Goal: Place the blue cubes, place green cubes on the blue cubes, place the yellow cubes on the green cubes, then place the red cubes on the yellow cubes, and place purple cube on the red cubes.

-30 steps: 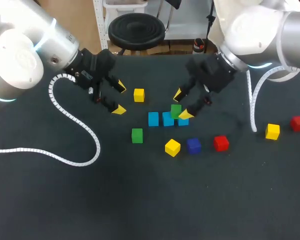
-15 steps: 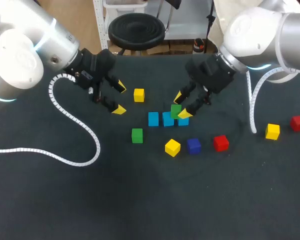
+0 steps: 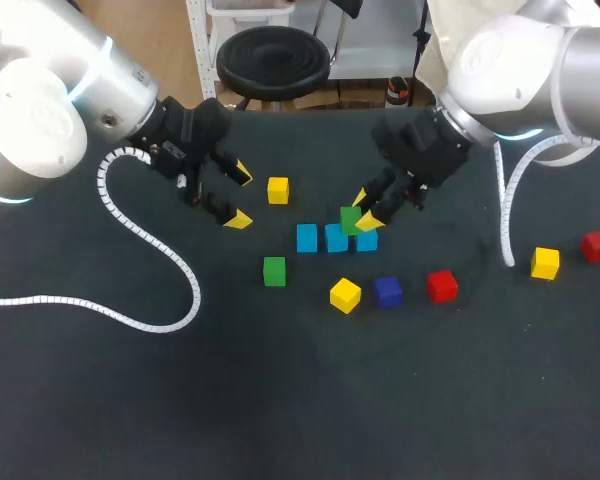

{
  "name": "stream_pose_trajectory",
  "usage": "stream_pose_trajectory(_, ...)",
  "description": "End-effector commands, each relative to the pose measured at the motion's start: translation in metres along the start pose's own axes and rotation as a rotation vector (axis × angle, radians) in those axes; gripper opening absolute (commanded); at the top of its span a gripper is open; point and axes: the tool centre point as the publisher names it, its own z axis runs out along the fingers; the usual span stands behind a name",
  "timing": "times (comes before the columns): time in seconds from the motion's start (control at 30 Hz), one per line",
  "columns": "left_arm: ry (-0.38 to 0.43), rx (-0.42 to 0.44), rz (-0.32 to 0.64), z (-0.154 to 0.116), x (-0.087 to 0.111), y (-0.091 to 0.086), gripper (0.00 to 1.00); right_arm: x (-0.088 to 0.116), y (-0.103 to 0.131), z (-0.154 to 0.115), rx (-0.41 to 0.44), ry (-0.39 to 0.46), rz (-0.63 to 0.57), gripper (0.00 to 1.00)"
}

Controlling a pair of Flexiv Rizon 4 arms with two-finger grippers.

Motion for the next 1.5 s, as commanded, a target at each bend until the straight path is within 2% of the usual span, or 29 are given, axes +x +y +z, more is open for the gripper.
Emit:
stream_pose_trajectory(0.03, -0.001, 0.002, 0.002, -0.0005, 0.0007, 0.0010, 1.00, -0.0032, 0.0058, -0.0038, 0.011, 0.006, -0.007, 0.00)
stream_pose_trajectory(0.8, -0.001, 0.002, 0.002, -0.0005, 0.0007, 0.0010, 1.00, -0.0011, 0.0017, -0.0034, -0.008, 0.027, -0.028, 0.00)
stream_pose_trajectory(1.5, -0.001, 0.002, 0.002, -0.0005, 0.0007, 0.0010, 1.00, -0.0041, 0.0077, -0.0058, -0.005, 0.036, -0.028, 0.00)
